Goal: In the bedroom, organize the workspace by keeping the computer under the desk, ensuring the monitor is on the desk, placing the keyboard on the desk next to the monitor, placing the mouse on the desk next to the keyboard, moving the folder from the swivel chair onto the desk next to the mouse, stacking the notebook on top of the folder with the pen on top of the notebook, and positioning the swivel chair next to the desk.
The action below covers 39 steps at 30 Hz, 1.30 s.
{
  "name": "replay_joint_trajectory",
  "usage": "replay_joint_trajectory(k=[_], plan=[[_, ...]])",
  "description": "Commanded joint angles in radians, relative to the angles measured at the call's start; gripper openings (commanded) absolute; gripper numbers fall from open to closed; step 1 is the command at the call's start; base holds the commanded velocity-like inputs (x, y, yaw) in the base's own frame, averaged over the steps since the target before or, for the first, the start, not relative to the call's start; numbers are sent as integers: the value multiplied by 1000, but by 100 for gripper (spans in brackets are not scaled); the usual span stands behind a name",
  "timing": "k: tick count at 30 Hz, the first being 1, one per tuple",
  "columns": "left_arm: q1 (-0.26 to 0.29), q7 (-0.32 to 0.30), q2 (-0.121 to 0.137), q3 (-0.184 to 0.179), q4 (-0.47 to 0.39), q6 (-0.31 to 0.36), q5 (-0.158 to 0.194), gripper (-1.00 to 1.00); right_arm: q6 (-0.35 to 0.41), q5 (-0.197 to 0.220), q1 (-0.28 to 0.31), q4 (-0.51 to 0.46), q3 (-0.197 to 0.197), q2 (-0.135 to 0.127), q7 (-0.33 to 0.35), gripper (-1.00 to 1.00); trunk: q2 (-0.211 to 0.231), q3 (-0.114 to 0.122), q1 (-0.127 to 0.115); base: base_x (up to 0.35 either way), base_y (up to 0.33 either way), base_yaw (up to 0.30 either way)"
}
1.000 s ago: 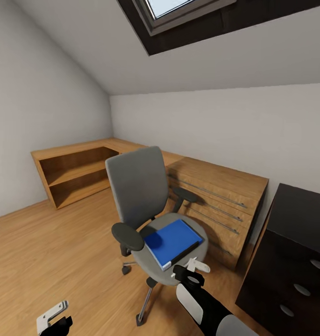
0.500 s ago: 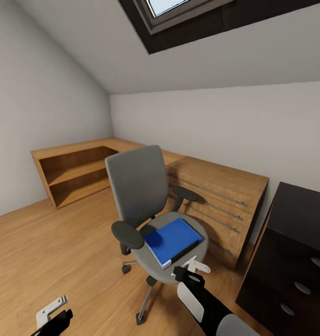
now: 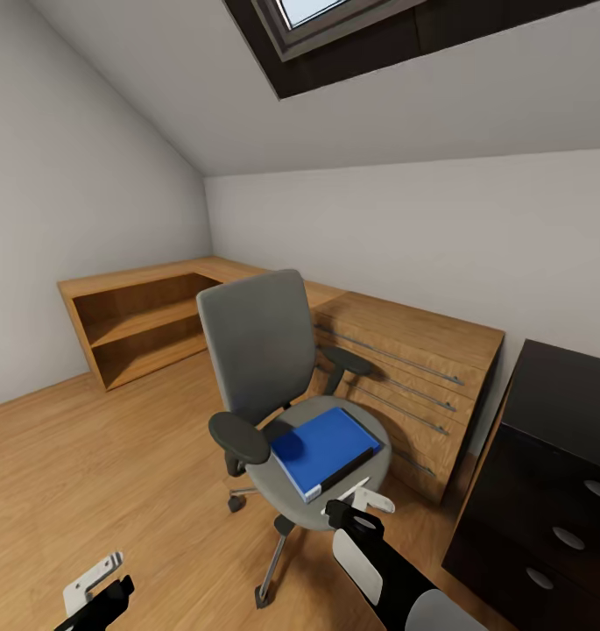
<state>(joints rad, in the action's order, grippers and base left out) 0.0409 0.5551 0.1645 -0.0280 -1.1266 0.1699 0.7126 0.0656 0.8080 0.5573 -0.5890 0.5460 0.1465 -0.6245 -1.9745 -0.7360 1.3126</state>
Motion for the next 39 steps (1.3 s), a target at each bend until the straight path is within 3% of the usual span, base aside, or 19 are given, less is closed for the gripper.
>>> replay_joint_trajectory(k=[1, 7, 15, 39], plan=[[0, 7, 1, -3, 5, 2, 4, 100, 6, 2, 1, -2, 5, -1, -7, 100, -1, -1, 0, 0, 0, 0], [0, 6, 1, -6, 18, 2, 3, 100, 5, 2, 1, -2, 5, -1, -7, 100, -1, -1, 0, 30, 16, 0], [0, 8, 1, -50, 34, 2, 4, 100, 2, 2, 1, -2, 5, -1, -7, 100, -1, -1, 0, 18, 10, 0], [0, 8, 1, -56, 36, 0, 4, 100, 2, 2, 1, -2, 5, -1, -7, 100, -1, -1, 0, 37, 14, 0]])
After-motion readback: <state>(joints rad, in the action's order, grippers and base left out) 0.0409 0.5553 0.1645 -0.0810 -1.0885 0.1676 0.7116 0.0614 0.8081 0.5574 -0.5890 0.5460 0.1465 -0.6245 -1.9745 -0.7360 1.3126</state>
